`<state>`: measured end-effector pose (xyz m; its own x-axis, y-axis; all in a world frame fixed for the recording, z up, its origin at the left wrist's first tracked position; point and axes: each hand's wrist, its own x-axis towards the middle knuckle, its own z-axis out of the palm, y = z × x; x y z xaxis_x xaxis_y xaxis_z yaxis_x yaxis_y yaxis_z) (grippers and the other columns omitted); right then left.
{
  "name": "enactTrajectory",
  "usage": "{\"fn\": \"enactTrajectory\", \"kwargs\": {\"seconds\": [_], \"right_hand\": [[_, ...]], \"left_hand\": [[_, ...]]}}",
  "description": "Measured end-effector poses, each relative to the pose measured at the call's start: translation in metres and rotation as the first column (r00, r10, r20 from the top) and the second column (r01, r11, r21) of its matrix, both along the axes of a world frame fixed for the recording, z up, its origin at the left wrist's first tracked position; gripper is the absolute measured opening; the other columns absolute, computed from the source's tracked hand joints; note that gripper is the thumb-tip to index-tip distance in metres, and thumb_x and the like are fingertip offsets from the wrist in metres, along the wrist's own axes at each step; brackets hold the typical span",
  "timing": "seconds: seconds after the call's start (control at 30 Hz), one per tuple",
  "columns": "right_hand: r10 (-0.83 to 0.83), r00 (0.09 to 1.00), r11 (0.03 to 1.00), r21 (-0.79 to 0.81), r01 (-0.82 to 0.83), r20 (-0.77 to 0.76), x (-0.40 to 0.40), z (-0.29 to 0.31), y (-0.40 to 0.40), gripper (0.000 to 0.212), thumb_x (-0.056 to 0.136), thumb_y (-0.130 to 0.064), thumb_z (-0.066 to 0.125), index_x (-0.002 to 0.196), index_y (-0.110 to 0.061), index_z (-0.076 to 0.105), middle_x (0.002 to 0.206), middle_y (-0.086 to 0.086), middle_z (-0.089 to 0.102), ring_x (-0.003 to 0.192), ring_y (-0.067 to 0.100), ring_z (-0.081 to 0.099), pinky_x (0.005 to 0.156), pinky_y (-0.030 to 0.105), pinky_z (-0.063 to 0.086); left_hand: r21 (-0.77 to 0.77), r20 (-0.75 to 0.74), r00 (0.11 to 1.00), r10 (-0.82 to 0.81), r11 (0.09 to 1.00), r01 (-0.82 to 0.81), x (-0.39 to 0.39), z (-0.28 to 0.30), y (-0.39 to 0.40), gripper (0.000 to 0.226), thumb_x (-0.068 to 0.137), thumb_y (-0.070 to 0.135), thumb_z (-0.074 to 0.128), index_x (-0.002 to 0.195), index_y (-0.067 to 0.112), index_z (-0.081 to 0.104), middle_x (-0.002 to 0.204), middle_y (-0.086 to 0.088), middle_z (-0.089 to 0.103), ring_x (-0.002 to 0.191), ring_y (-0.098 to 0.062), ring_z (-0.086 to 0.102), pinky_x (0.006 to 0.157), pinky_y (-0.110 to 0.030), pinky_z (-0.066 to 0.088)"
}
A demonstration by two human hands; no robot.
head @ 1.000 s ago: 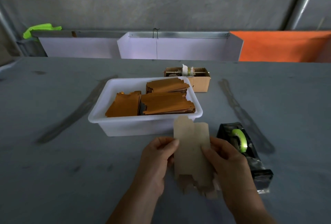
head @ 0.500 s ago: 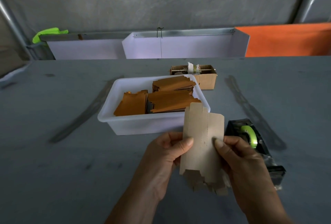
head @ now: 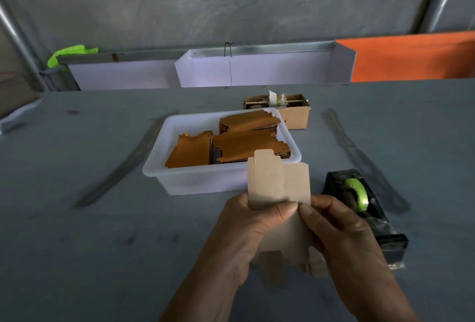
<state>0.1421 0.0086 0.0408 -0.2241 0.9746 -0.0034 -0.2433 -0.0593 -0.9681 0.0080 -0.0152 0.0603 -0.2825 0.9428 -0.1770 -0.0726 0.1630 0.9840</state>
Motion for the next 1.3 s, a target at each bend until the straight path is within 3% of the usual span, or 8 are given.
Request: {"fn": "enactTrajectory", "kwargs": {"seconds": [0.33,0.5,0.6,0.83,0.97,1.07,1.13,1.3], "right_hand": [[0.010,0.999,1.000,0.029,-0.011,0.054,0.000,0.003,-0.003,0.008,0.070,-0.014,0.067,0.074,-0.012,0.072,0.068,0.005,0.068,0.062,0.010,0.059,0.053,0.017,0.048],[0.023,0.998,0.999,0.033,-0.025,0.065,0.002,0.006,-0.005,0.013,0.067,-0.019,0.067,0.076,-0.011,0.072,0.071,0.006,0.070,0.063,0.012,0.061,0.055,0.019,0.051],[-0.089,0.983,0.993,0.085,0.076,0.160,0.003,0.004,-0.006,0.007,0.067,-0.020,0.070,0.074,-0.021,0.072,0.069,0.005,0.070,0.062,0.013,0.062,0.055,0.024,0.052],[-0.169,0.962,0.969,0.212,0.123,0.215,-0.008,-0.004,-0.007,0.019,0.076,-0.010,0.070,0.071,-0.028,0.071,0.060,-0.004,0.066,0.050,0.003,0.053,0.046,0.015,0.044],[-0.109,0.987,0.992,0.080,0.100,0.119,-0.012,-0.007,-0.006,0.021,0.082,-0.004,0.065,0.069,-0.019,0.072,0.053,-0.003,0.058,0.046,0.003,0.045,0.040,0.013,0.037],[-0.251,0.946,0.936,0.300,0.183,0.207,-0.013,-0.010,-0.012,0.026,0.077,-0.004,0.072,0.069,-0.029,0.071,0.061,-0.001,0.063,0.050,0.001,0.052,0.049,0.007,0.042],[-0.475,0.815,0.773,0.599,0.207,0.333,-0.015,-0.010,-0.016,0.027,0.074,-0.015,0.077,0.077,-0.038,0.063,0.064,0.001,0.057,0.060,-0.001,0.053,0.058,-0.001,0.037],[-0.621,0.688,0.613,0.780,0.128,0.375,-0.021,-0.009,-0.023,0.024,0.075,-0.024,0.062,0.095,-0.012,0.069,0.068,-0.002,0.050,0.061,0.003,0.043,0.063,-0.004,0.032]], "left_hand": [[-0.040,-0.007,0.999,0.037,0.999,-0.037,-0.001,0.001,0.001,0.038,0.062,0.034,0.085,0.095,0.019,0.073,0.090,0.000,0.075,0.096,-0.021,0.067,0.087,-0.038,0.053],[0.014,-0.051,0.996,0.069,0.998,-0.068,0.000,-0.001,0.003,0.017,0.073,0.023,0.079,0.085,0.026,0.068,0.077,0.011,0.072,0.079,-0.005,0.065,0.056,-0.007,0.048],[0.056,-0.049,0.995,0.082,0.995,-0.079,0.006,0.000,0.002,0.019,0.071,0.022,0.080,0.086,0.027,0.068,0.076,0.016,0.072,0.076,0.003,0.065,0.057,-0.004,0.046],[0.002,-0.019,0.997,0.074,0.997,-0.074,-0.002,0.000,-0.006,0.060,0.047,0.050,0.070,0.101,0.023,0.069,0.092,0.005,0.073,0.089,-0.010,0.066,0.071,-0.021,0.051],[-0.043,0.019,0.994,0.104,0.994,-0.103,-0.006,-0.003,-0.008,0.042,0.058,0.041,0.077,0.095,0.022,0.071,0.091,0.001,0.075,0.091,-0.018,0.068,0.081,-0.031,0.055],[-0.037,0.021,0.993,0.112,0.993,-0.111,-0.006,-0.007,-0.007,0.022,0.068,0.030,0.080,0.088,0.022,0.073,0.085,0.007,0.076,0.080,-0.005,0.070,0.072,-0.019,0.052],[-0.057,0.061,0.990,0.125,0.991,-0.122,-0.002,-0.009,-0.007,0.015,0.072,0.025,0.080,0.085,0.020,0.075,0.081,0.004,0.076,0.076,-0.010,0.072,0.071,-0.025,0.056],[-0.055,0.057,0.986,0.154,0.987,-0.151,0.004,-0.005,-0.006,0.005,0.077,0.023,0.077,0.079,0.019,0.075,0.073,0.001,0.075,0.068,-0.015,0.071,0.049,-0.020,0.048]]}}
